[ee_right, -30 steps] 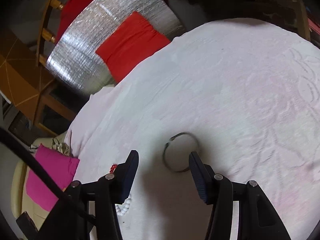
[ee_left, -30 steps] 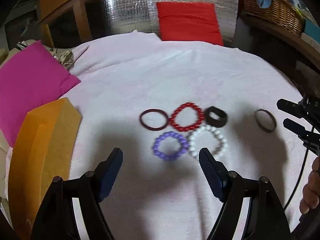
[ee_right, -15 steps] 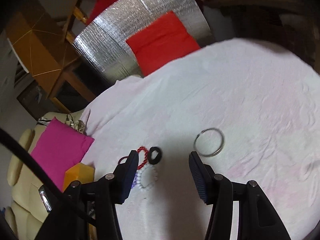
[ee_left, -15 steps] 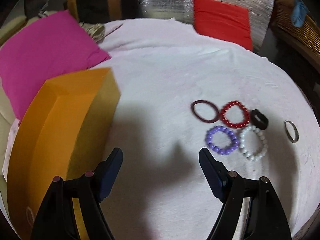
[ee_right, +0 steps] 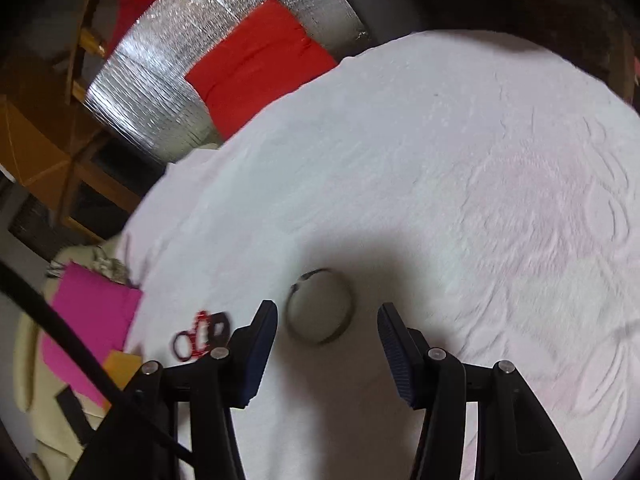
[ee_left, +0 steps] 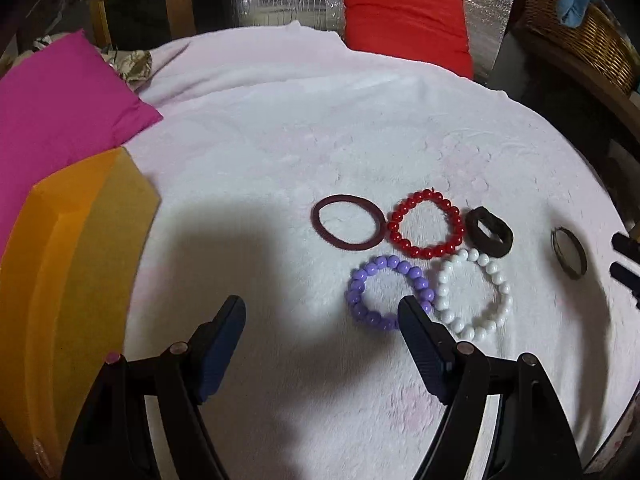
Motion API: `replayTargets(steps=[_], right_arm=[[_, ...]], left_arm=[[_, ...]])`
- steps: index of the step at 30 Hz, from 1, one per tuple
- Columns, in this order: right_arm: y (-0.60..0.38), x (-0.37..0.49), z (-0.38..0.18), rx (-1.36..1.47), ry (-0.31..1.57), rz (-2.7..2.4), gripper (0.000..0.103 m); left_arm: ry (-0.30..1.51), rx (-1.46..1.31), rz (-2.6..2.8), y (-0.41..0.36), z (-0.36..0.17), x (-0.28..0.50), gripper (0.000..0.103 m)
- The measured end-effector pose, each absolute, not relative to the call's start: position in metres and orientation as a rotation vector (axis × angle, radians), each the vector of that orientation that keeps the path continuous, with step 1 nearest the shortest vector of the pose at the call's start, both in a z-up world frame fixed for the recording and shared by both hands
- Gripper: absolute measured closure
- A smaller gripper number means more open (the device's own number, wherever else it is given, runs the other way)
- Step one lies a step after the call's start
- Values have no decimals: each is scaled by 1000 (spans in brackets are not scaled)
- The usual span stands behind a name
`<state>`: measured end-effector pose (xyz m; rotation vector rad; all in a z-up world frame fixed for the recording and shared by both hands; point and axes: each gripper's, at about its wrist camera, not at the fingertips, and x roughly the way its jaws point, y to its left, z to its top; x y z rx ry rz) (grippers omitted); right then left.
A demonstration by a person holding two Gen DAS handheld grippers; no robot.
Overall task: Organize jewelry
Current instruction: 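Return both tools to the table, right tool over the silver bangle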
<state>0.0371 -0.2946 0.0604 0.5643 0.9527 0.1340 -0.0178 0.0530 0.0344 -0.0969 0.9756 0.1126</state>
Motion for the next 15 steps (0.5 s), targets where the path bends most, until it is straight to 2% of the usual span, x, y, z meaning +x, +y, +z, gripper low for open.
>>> replayTargets(steps=[4,10,15], right_arm=[[-295,48,51,603,991,160,47],[-269,57,45,486,1024,123,46],[-244,60,37,365,1041,110,36]], left_arm=[[1004,-103,121,57,27,-9,24],[1034,-62,107,52,19,-6,24],[1034,-28,81,48,18,-8,24]])
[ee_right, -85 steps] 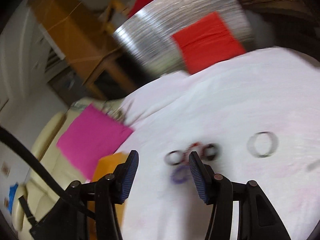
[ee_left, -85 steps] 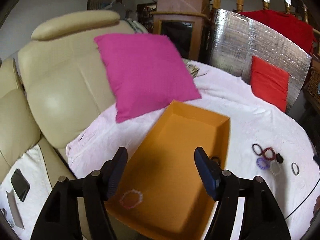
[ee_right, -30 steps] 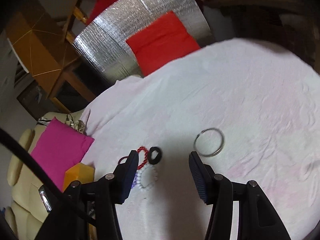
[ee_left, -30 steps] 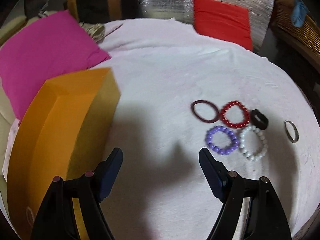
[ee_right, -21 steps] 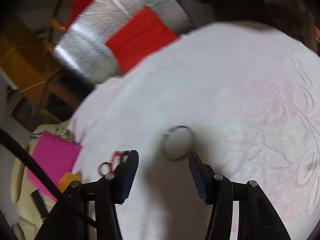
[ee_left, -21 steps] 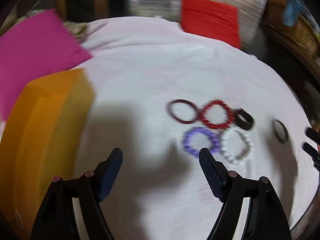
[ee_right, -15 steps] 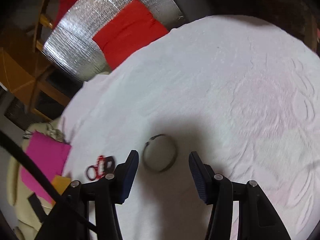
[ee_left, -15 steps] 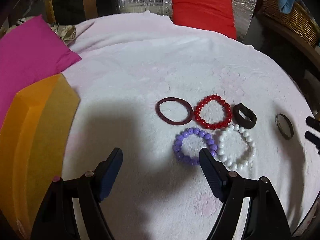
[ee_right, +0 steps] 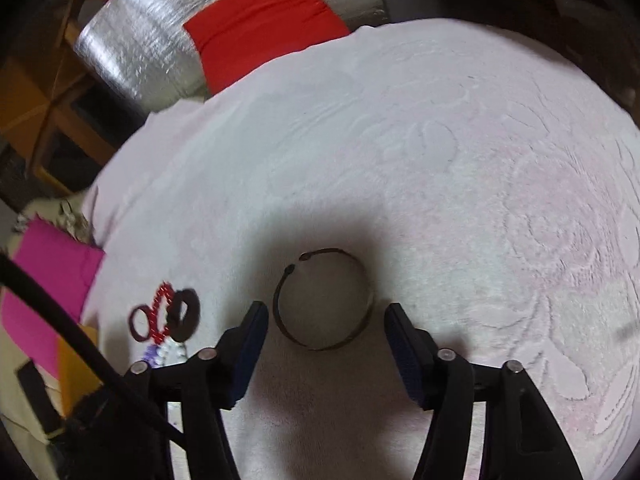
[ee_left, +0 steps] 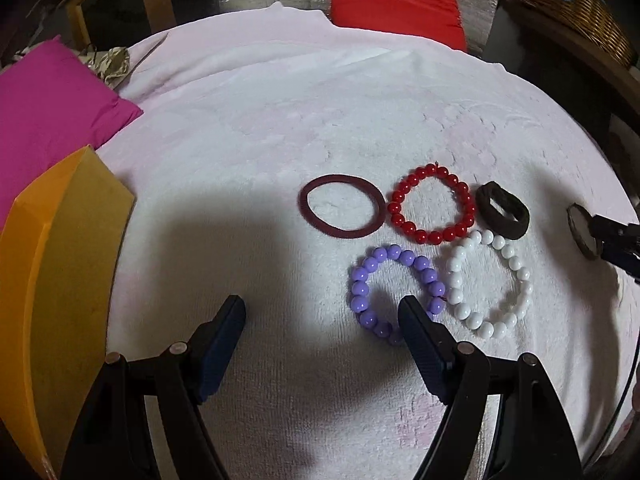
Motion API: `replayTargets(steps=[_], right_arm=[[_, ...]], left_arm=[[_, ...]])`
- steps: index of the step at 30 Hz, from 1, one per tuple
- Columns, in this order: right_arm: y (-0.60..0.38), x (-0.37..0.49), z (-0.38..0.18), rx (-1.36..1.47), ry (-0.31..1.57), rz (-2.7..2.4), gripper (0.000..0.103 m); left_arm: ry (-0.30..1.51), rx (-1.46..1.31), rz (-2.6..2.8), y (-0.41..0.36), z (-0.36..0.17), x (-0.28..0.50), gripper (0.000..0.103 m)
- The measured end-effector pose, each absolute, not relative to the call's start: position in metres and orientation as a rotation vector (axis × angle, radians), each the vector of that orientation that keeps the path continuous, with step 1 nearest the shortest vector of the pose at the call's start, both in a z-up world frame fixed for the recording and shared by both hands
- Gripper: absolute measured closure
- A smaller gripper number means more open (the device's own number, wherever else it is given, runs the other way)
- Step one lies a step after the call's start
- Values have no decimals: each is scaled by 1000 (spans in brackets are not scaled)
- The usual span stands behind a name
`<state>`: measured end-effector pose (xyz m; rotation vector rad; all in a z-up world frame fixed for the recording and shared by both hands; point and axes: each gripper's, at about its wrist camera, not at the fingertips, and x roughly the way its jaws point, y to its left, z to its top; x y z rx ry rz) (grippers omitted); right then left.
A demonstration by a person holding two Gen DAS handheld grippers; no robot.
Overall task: Organize jewelry
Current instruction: 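Return both tools to the table, right tool over the silver bangle, then close right gripper on silver bangle while left gripper grasps purple bead bracelet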
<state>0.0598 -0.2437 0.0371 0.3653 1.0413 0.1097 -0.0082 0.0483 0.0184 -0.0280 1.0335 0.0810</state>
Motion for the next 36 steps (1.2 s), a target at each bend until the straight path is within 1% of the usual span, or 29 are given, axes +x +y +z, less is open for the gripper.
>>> replayTargets(steps=[1,5,6,8,11,21,30,32,34,35,36], right_arm=[[-238,60,37,329,1032,106,34],[-227,60,33,237,1012,68,34],[-224,60,33,214,1004,59,34],[-217,59,32,146,988,29,39],[-208,57,32,80,971,4,39],[-209,56,35,76,967,7,39],[-210,56,35,92,972,10,39],[-210,55,35,94,973,12,39],[-211,55,36,98,974,14,39],[-211,55,36,101,974,15,39],[-212,55,36,102,973,15,39]], left_arm=[[1033,-26,76,49,18,-8,23],[1032,-27,48,49,19,-9,23],[1034,-30,37,49,19,-7,23],[1039,-41,2,51,20,-6,23],[1037,-55,-50,47,22,-10,23],[1073,0,-155,23,18,-17,23],[1030,-14,-142,25,16,-9,23],[1028,-11,-143,25,16,-10,26],[1025,-15,-148,24,17,-10,37],[1021,-10,-145,22,18,-10,39],[1018,-4,-145,21,18,-11,43]])
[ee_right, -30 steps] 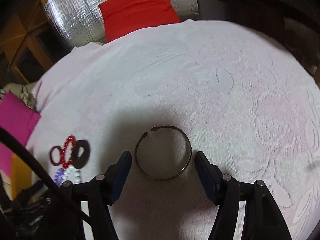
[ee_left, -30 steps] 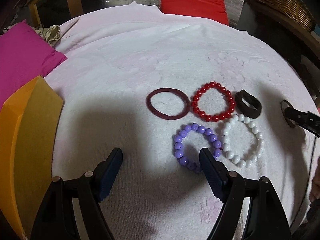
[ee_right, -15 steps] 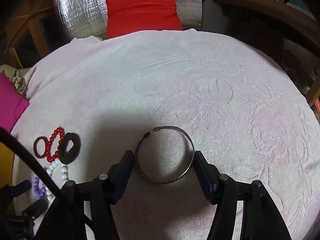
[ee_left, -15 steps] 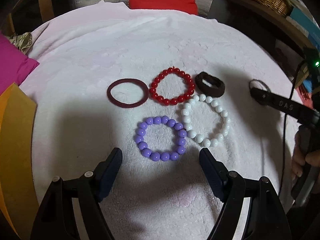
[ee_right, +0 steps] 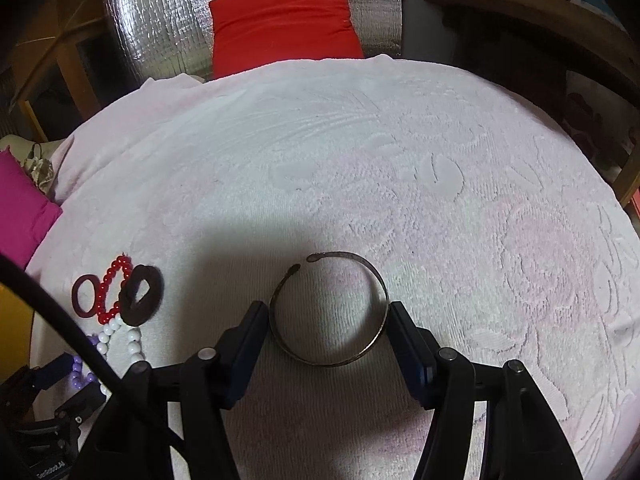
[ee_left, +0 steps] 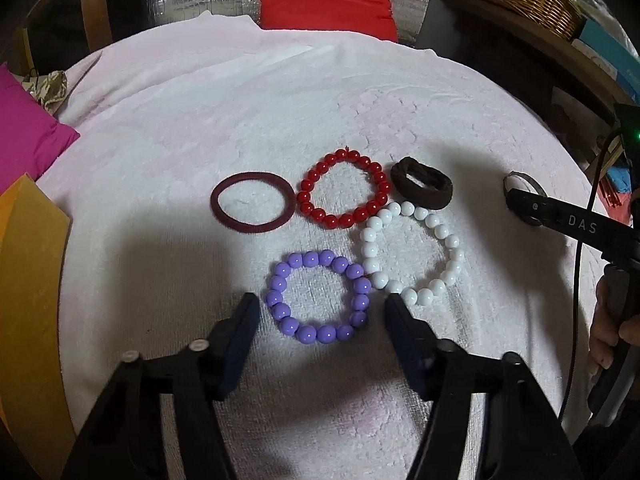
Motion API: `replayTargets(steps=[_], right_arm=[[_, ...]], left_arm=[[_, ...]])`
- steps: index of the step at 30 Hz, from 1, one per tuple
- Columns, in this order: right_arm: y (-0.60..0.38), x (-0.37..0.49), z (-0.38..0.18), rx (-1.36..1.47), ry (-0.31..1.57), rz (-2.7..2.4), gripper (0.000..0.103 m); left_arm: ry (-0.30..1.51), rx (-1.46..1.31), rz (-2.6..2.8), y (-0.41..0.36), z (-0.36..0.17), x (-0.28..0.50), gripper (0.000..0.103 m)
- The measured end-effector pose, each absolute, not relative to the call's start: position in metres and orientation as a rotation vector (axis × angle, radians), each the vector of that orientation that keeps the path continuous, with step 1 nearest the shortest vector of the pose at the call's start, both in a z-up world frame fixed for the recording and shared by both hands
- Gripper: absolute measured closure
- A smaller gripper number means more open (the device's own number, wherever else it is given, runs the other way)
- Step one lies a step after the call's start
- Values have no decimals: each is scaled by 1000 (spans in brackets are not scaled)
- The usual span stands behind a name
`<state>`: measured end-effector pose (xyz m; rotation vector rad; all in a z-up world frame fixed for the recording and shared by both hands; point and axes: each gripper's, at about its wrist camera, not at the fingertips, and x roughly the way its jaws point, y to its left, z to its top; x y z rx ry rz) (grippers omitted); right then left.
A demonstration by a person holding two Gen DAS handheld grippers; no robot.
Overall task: Organize jewelry
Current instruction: 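Close right gripper on silver bangle while left gripper grasps purple bead bracelet, then carry silver bangle and purple bracelet into the orange box and release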
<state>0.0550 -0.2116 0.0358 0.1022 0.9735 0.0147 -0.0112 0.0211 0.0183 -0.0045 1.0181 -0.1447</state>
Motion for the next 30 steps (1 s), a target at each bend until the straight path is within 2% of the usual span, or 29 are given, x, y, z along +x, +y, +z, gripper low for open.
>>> replayTargets(steps=[2,3,6,8,10,30], right_arm=[[-211,55,36,102,972,12,39],[-211,55,36,101,971,10,39],[-209,54,35,99,970,5,39],[-209,55,35,98,969,1,39],[-209,55,35,100,970,-2,39],[-204,44,53,182,921,60,40]], left_arm=[[1015,-1,-153,20,20,-14,53],[1014,-4,-157,20,21,-15,63],[1018,-21,-185,21,23,-15,81],[1015,-20,-180,23,23,-16,83],[1011,-28,-178,26,24,-16,94],[919,-97,-161,47,52,-31,94]])
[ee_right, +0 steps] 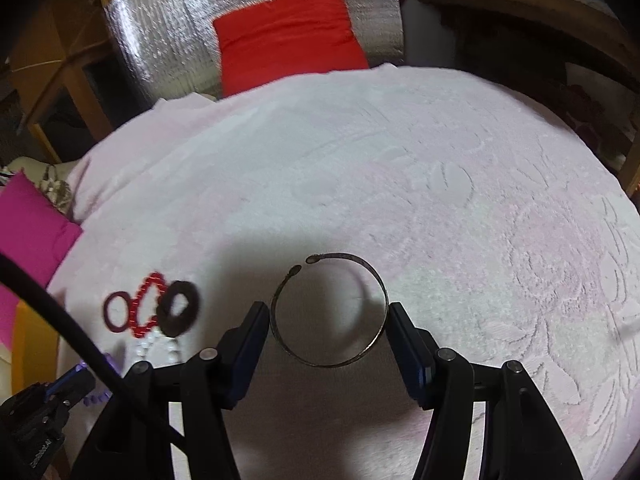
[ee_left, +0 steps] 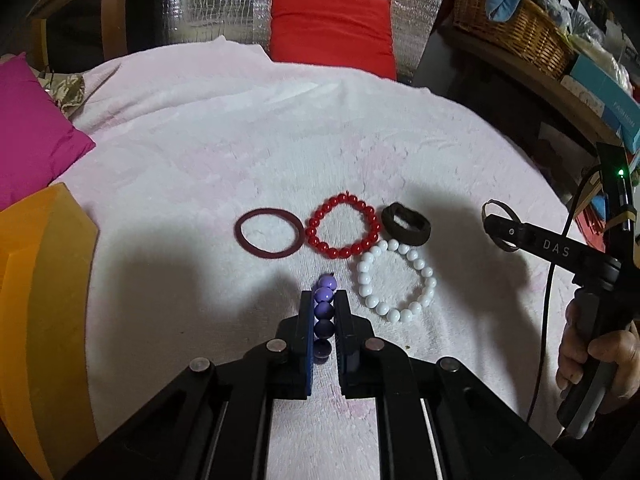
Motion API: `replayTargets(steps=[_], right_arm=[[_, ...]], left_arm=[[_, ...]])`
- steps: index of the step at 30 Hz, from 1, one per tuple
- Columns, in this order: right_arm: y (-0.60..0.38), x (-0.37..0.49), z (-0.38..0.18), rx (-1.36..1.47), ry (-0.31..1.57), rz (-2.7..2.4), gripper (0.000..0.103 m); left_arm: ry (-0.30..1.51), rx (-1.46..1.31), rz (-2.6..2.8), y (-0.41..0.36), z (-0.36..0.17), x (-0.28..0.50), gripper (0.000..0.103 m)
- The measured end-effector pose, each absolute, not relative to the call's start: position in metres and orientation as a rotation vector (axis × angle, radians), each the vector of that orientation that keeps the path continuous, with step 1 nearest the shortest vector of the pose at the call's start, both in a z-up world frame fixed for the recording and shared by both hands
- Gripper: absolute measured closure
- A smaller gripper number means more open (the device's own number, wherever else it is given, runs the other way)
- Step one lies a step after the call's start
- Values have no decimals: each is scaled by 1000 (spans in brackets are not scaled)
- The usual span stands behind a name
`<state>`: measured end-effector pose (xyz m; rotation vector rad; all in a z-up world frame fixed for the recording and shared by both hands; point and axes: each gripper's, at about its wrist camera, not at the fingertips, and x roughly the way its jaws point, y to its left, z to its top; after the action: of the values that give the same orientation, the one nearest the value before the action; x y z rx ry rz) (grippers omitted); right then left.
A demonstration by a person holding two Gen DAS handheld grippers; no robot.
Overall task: Organize jewelry
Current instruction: 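Carry silver bangle and purple bracelet into the orange box and release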
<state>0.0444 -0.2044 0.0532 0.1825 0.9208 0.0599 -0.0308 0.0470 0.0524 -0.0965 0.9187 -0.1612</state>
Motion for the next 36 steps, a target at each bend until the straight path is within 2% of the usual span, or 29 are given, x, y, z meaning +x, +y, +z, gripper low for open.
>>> replayTargets(steps=[12,18,27,31,36], right_arm=[[-174,25,79,222,808,207,40],[-150,7,92,240,761,306,40],[-69,-41,130,223,671,584,40],[0,-50,145,171,717,713,40],[85,-45,145,110,817,796,40]], left_arm=[[807,-177,-107,55,92,-75,94],[699,-239,-47,68,136,-125,94],[525,-260,106,144,207,-221,94],[520,-280,209,189,203,-243,94],[609,-349,302,238,160,-235,94]])
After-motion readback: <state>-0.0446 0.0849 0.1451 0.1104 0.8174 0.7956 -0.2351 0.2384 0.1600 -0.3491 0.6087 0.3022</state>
